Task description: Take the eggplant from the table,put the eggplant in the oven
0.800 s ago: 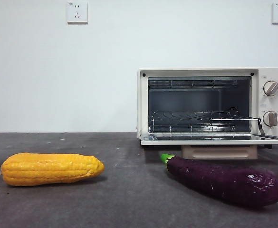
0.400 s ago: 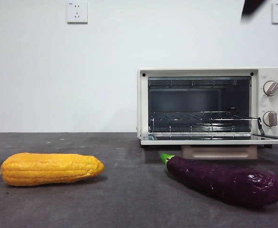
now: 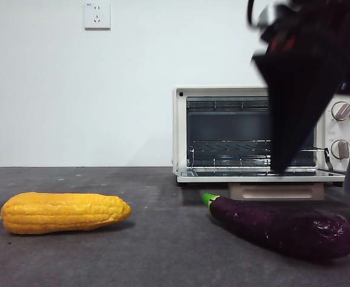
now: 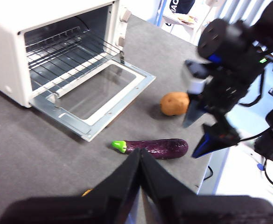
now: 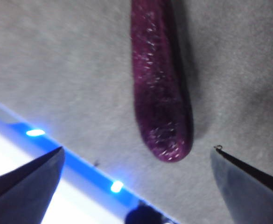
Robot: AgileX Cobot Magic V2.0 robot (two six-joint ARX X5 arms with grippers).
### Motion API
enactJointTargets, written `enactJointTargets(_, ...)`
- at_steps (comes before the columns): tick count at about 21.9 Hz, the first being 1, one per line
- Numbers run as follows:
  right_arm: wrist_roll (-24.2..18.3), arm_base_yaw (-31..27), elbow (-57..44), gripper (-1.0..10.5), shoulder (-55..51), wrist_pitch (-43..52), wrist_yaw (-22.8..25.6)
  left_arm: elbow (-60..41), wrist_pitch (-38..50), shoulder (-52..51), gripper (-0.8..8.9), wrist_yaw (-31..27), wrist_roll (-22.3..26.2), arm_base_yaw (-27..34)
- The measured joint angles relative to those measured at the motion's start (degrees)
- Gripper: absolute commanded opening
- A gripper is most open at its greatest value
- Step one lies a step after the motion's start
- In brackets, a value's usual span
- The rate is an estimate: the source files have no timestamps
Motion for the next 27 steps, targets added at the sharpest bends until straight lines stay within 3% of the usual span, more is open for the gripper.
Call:
enactJointTargets(6,1.9,2.1,0.0,5.3,8.0,3.3,4.2,0.0,0.0,0.0,-0.06,0.0,0.0,0.0)
enactJointTargets(9,3.1,2.3,-0.1,3.4,10.5,3.8,4.7,0.0,0.0,0.0,-0.06,0.0,0.0,0.0)
enactJointTargets(12,3.4,2.3,-0.1,3.3,11.9,3.8,4.8,0.0,0.0,0.0,-0.06,0.0,0.0,0.0)
enactJointTargets(15,4.3,2.3,-0.1,0.9,12.0,3.8,5.8,0.0,0.0,0.0,-0.06,0.0,0.0,0.0)
enactJointTargets(19,4.8,2.7,-0.1,0.2,12.0,3.8,6.2,0.0,0.0,0.0,-0.06,0.0,0.0,0.0)
enactJointTargets(23,6.0,6.0,-0.1,0.2,10.9,3.6,6.2,0.0,0.0,0.2,-0.06,0.0,0.0,0.0)
enactJointTargets(27,9.2,11.4,-0.1,0.0,1.0,3.5,4.2,0.0,0.0,1.2,-0.06,-0.1,0.0,0.0)
